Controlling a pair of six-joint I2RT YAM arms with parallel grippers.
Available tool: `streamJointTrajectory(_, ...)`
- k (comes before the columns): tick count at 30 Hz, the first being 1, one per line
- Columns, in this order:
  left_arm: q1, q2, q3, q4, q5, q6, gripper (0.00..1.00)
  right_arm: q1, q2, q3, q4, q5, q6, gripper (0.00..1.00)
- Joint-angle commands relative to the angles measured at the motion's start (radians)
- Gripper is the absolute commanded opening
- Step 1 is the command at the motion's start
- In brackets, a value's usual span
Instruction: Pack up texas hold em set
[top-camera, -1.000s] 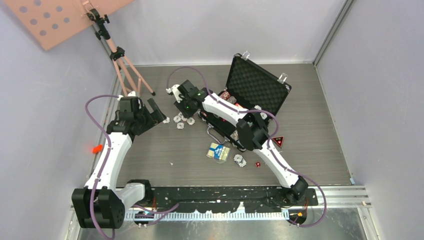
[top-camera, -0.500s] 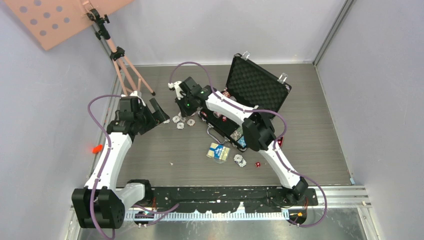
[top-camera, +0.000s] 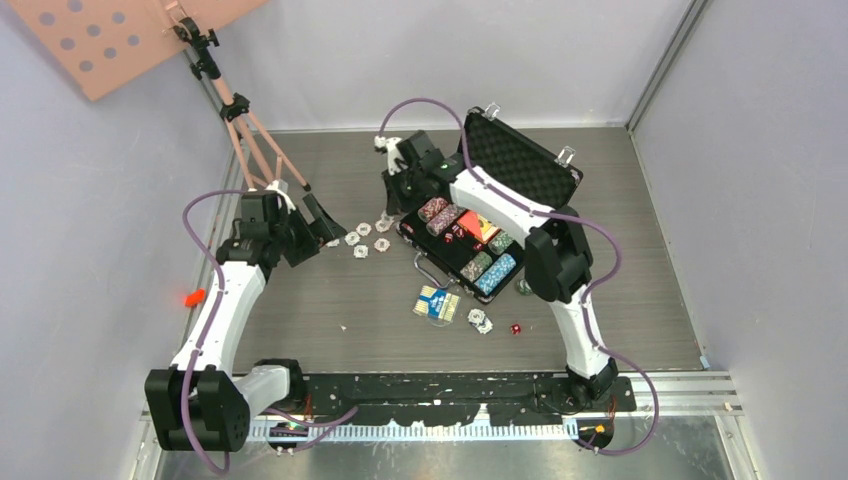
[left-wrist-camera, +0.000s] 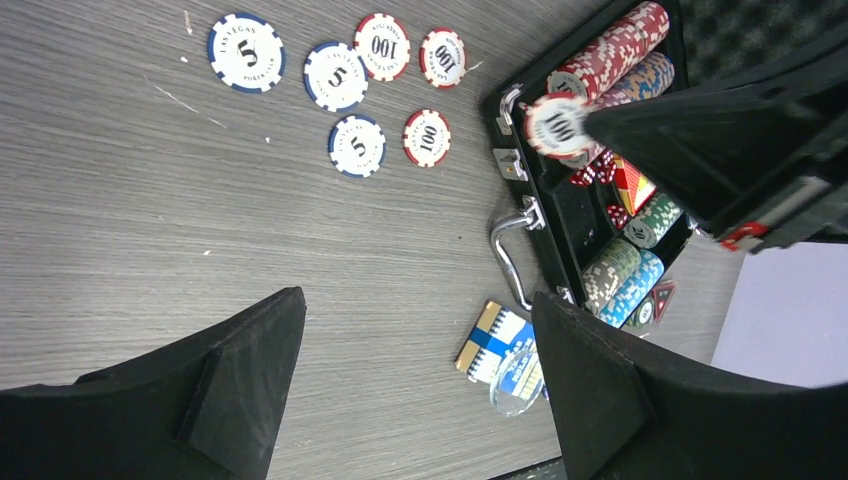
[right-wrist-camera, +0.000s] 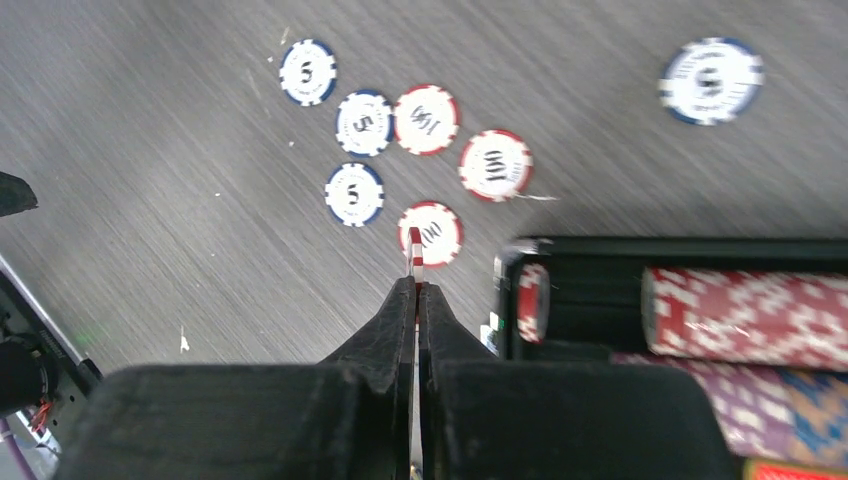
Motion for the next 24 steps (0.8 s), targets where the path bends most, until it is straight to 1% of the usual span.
streamJointTrajectory(1,0.004,-0.009,0.005,0.012,0.034,0.016,0.86,-0.027,-0.136,-0.064,0.04,0.07,-0.023,0.0)
streamJointTrajectory(8,0.004,-0.019,0.012,-0.013,0.031,0.047,0.86,-0.038,-0.134,-0.084,-0.007,0.203,-0.087,0.01)
streamJointTrajectory(13,0.004,-0.009,0.008,-0.012,0.041,0.053,0.86,-0.035,-0.104,-0.076,-0.013,0.234,-0.101,0.01)
streamJointTrajectory(17,0.003,-0.003,0.01,-0.014,0.044,0.057,0.86,-0.028,-0.072,-0.059,-0.026,0.303,-0.122,0.01)
streamJointTrajectory(24,0.003,0.004,0.013,-0.021,0.026,0.064,0.86,-0.024,-0.021,-0.038,-0.035,0.345,-0.131,0.01)
